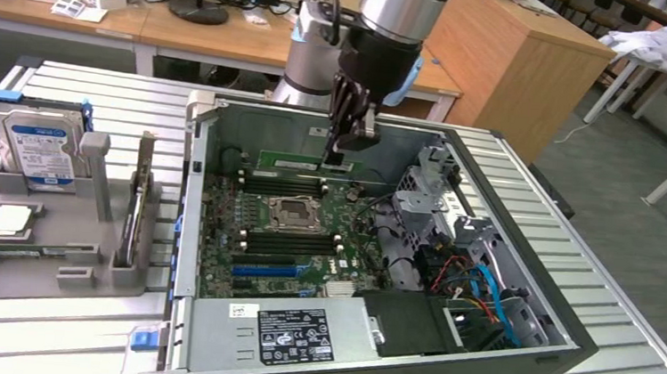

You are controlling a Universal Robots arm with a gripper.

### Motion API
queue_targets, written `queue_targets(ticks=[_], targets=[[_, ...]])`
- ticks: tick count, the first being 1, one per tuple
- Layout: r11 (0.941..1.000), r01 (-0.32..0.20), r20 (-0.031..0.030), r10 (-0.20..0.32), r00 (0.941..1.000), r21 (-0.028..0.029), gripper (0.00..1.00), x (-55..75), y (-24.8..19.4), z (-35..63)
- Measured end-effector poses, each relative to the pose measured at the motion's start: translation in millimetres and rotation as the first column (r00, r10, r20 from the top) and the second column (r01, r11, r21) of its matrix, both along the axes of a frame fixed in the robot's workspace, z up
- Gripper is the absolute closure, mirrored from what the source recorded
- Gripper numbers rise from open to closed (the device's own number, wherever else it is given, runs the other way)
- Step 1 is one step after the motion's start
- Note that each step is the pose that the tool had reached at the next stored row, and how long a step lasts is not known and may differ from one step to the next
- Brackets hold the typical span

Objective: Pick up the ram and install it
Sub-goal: 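Pick up the ram and move it above insertion slot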

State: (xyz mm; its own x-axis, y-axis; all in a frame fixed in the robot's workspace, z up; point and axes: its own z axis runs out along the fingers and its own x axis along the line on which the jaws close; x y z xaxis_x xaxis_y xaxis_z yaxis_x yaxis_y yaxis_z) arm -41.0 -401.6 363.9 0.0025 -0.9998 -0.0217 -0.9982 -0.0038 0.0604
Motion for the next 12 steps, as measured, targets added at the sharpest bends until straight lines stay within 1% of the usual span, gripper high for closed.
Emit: queue_targets(ticks=[4,12], targets=[[1.0000,0.000,0.0000,0.000,1.0000,0.0001,0.89,0.0,0.0,-7.0],[1.0000,0.000,0.0000,0.000,1.0000,0.0001,0.89,0.0,0.0,-15.8]])
